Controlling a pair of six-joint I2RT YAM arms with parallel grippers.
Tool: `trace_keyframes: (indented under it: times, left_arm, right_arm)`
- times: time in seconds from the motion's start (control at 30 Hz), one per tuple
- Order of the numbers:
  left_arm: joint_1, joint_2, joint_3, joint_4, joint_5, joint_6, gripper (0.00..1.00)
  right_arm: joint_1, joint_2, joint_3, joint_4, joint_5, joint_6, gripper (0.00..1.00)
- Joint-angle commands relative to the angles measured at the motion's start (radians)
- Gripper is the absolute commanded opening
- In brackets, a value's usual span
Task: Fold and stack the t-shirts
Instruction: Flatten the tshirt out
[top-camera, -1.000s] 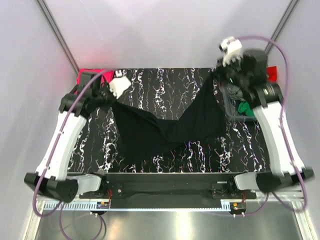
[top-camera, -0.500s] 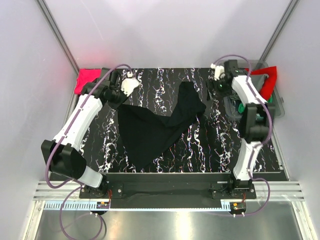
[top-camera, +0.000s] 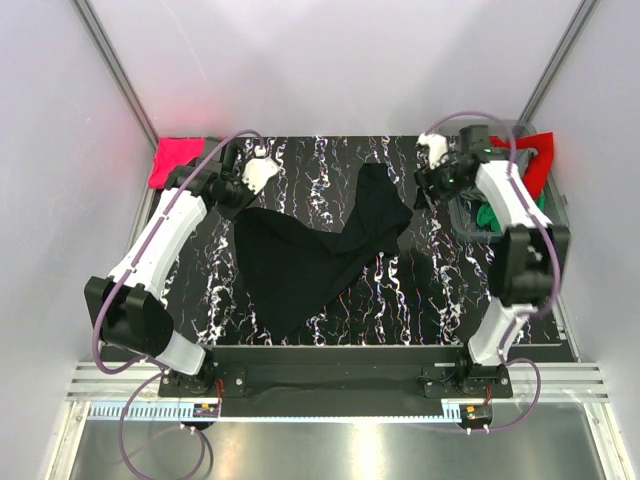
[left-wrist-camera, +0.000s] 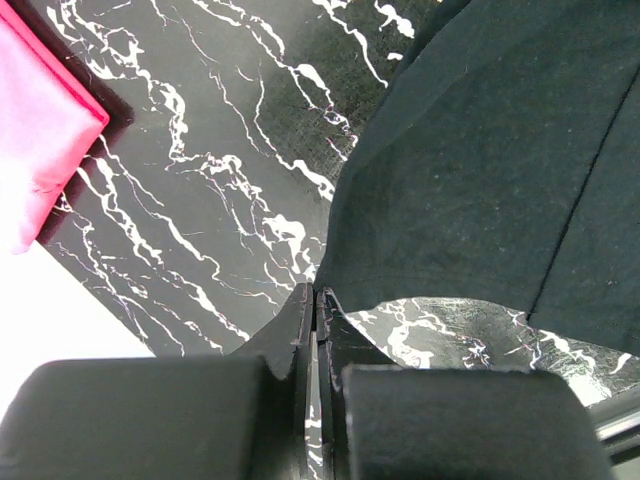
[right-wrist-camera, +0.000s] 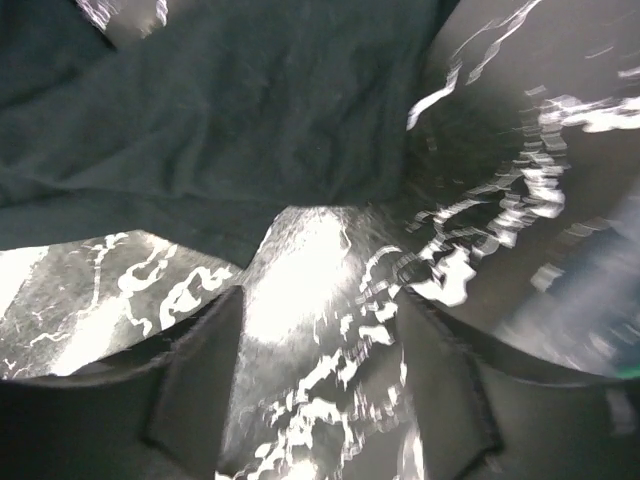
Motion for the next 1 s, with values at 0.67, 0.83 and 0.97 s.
trace_keyframes:
  times: [0.67, 0.83, 0.97]
  left_arm:
    - [0.001, 0.066, 0.017, 0.011, -0.036, -0.007, 0.0]
    - [0.001, 0.089, 0.036, 0.009, -0.034, -0.009, 0.0]
    - [0.001, 0.099, 0.045, 0.006, -0.034, -0.01, 0.0]
  right_arm:
    - [0.031, 0.464, 0.343, -0.056, -0.027, 0.024, 0.72]
    - [0.035, 0.507, 0.381, -0.096, -0.05, 0.014, 0.72]
    - [0.035, 0.524, 0.399, -0.119, -0.088, 0.014, 0.34]
